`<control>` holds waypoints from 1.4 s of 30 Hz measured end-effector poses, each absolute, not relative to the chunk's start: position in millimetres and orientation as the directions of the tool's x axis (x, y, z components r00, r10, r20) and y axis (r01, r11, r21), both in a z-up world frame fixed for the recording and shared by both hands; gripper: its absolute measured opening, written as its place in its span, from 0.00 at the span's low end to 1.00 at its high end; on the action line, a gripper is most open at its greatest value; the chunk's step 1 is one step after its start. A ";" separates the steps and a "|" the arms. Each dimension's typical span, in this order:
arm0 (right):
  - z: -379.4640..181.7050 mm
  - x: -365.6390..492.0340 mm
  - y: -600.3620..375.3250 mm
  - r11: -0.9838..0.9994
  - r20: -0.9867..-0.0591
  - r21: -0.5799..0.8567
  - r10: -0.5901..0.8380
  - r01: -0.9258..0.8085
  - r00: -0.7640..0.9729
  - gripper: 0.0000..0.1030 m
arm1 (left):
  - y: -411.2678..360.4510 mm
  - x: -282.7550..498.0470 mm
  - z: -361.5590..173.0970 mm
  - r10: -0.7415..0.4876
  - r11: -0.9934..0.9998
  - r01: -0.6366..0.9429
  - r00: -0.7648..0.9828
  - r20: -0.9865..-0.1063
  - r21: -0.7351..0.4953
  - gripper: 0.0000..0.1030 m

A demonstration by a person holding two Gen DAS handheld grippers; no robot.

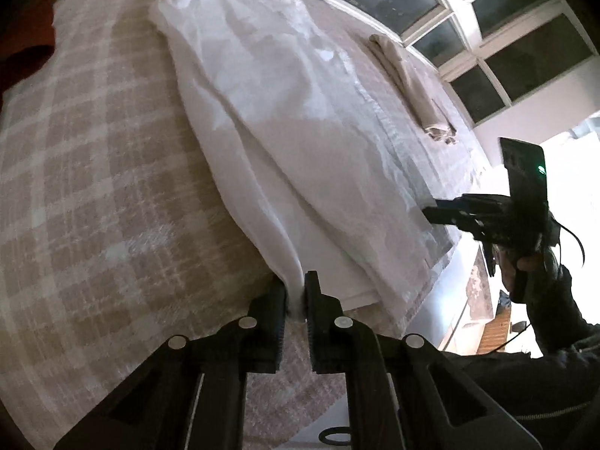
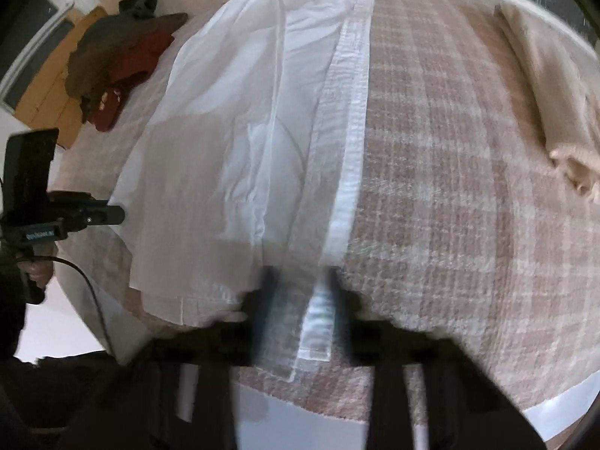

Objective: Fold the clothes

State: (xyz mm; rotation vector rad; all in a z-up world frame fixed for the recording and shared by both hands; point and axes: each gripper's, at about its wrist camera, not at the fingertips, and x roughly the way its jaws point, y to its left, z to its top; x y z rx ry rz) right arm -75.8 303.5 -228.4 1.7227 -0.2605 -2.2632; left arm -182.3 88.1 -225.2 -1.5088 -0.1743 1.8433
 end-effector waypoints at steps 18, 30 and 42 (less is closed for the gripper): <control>-122.6 -108.8 399.2 -0.651 -0.586 0.759 -0.681 -0.005 -0.439 0.04 | 83.0 -280.9 -126.2 0.827 -0.532 -0.468 -0.107 -0.552 -0.706 0.07; -167.0 -312.5 387.9 -0.744 -0.725 0.657 -0.580 -0.121 -0.371 0.10 | 97.8 -436.3 -174.4 0.715 -0.690 -0.331 -0.179 -0.675 -0.643 0.13; -159.0 -314.0 344.5 -0.930 -0.846 0.362 -0.358 0.068 -0.394 0.21 | 93.0 -416.0 -148.2 0.686 -0.707 -0.473 -0.281 -0.671 -0.525 0.30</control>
